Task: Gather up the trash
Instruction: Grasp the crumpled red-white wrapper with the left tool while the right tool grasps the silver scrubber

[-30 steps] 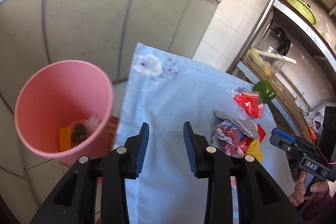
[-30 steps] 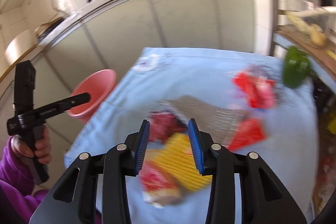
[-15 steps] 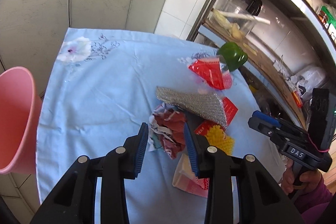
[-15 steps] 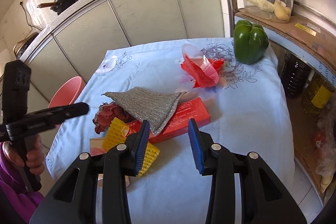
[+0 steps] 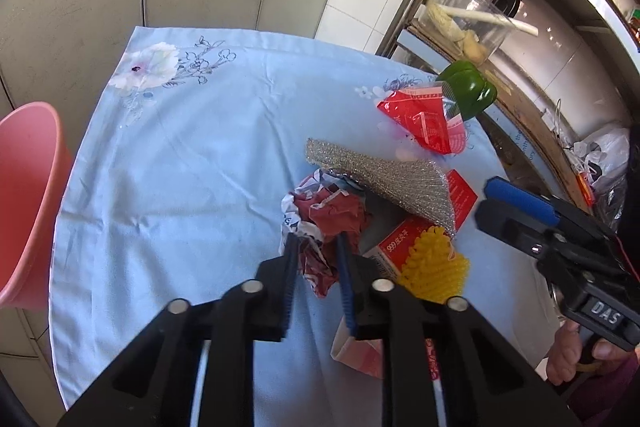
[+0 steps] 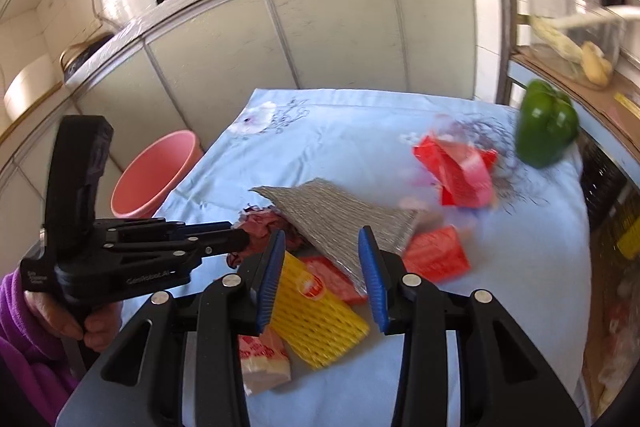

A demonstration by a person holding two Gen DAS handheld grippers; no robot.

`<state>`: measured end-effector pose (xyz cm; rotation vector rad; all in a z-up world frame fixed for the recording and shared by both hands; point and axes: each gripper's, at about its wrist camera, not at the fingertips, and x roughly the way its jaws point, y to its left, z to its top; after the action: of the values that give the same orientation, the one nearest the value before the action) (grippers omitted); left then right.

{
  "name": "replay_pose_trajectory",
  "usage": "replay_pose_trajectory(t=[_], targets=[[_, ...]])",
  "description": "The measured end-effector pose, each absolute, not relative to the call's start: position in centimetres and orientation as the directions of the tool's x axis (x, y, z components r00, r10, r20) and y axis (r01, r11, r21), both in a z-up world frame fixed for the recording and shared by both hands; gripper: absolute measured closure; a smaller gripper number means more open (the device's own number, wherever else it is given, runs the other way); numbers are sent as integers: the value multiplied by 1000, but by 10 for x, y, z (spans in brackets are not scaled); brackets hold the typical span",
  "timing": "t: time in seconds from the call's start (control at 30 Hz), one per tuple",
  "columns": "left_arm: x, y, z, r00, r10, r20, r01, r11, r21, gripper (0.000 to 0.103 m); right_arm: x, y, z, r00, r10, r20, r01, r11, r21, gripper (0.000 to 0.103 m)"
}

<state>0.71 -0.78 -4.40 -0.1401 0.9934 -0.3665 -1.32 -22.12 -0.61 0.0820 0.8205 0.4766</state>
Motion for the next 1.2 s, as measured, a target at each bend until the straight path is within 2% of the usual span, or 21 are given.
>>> replay_pose_trajectory(t=[0.2, 0.33, 0.57, 0.73, 0.77, 0.8, 0.9, 0.93, 0.97, 1.03, 1.2], targets=[[-8, 11, -28, 555, -336, -761, 210, 942, -263, 95, -4, -193, -4, 547, 451, -705, -437, 872, 220, 64], [-16, 26, -22, 580, -316, -751, 187, 949, -255, 99, 4, -178, -10, 505, 420, -754, -464, 869, 172, 64], [-27, 52, -17, 610, -295, -735, 133, 953, -272, 100, 18, -141, -24, 431, 348, -833, -544, 836, 69, 64], [-30, 65, -23, 611, -273, -743, 101, 958, -269, 100, 33, -131, -37, 452, 259, -854, -531, 847, -23, 65], [-30, 67, -24, 608, -272, -746, 99, 958, -268, 100, 35, -131, -38, 452, 262, -853, -529, 848, -20, 73], [-29, 67, -27, 600, -272, -752, 100, 959, -267, 100, 39, -134, -39, 445, 274, -853, -523, 852, 1, 97], [-29, 70, -29, 596, -274, -755, 89, 957, -276, 98, 42, -147, -32, 459, 317, -830, -491, 869, 60, 98], [-28, 71, -29, 595, -283, -752, 90, 953, -288, 93, 42, -152, -26, 476, 330, -815, -482, 873, 72, 98], [-28, 71, -28, 591, -289, -753, 90, 951, -295, 84, 42, -155, -22, 486, 340, -805, -477, 875, 82, 98], [-27, 71, -28, 582, -310, -752, 100, 945, -312, 73, 41, -166, -9, 509, 373, -776, -460, 880, 122, 98], [-26, 57, -40, 533, -296, -793, 125, 954, -272, 69, 35, -187, 20, 564, 442, -697, -427, 879, 213, 98]])
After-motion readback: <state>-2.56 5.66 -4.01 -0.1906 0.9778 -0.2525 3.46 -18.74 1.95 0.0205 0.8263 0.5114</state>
